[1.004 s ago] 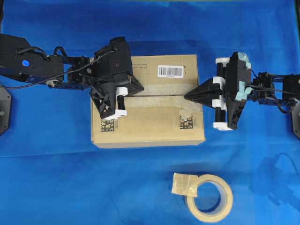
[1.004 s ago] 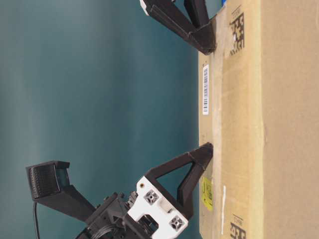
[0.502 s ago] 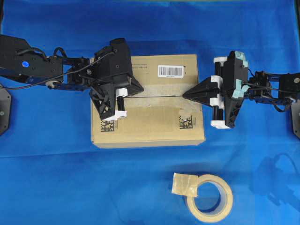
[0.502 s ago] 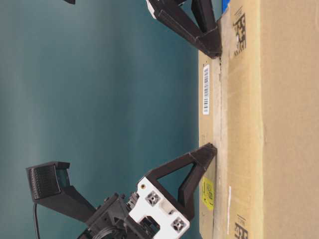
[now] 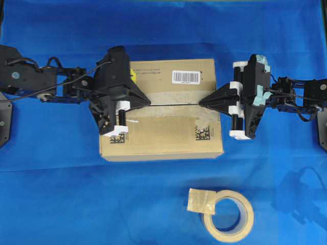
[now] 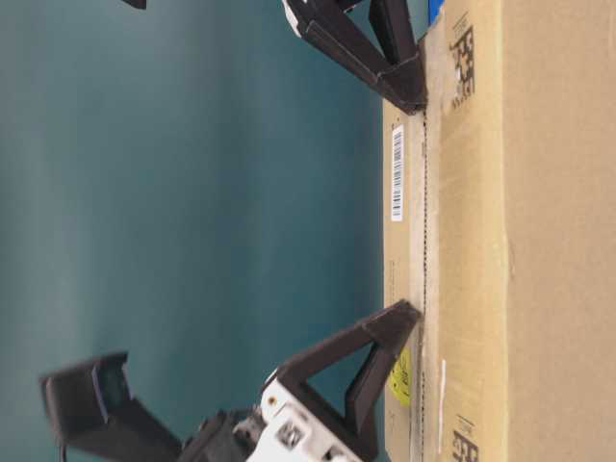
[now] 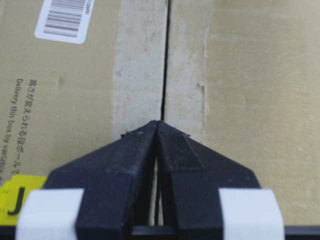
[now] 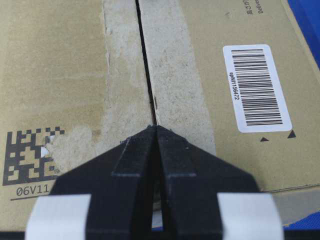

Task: Close the cardboard box.
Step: 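Press both top flaps flat along the seam with both grippers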

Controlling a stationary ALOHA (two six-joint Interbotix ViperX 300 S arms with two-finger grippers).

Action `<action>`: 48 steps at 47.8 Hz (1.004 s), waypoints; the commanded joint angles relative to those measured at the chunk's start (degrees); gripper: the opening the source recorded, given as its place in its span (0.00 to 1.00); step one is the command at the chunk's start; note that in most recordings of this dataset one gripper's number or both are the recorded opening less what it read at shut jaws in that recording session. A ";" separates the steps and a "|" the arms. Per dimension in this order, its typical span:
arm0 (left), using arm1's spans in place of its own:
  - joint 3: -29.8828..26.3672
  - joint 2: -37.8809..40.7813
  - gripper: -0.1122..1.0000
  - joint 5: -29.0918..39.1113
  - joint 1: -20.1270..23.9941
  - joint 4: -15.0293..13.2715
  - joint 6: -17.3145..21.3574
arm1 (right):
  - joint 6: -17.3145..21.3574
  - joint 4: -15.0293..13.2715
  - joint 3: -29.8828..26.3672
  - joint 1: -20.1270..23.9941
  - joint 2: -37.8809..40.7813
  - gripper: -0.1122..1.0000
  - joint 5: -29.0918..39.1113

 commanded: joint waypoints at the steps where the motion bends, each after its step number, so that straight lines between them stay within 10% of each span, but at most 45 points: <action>1: 1.32 -2.64 0.10 -4.04 -0.26 -0.09 0.09 | 0.09 0.26 -0.53 -1.41 -0.26 0.10 -0.18; 22: 18.19 -8.70 0.10 -29.18 -1.32 -0.18 0.18 | 0.26 0.26 -0.70 -1.41 -0.18 0.10 -0.26; 48: 22.41 -5.89 0.10 -31.82 -1.58 -0.44 0.09 | 0.18 0.26 -0.79 -1.41 -0.18 0.10 -1.41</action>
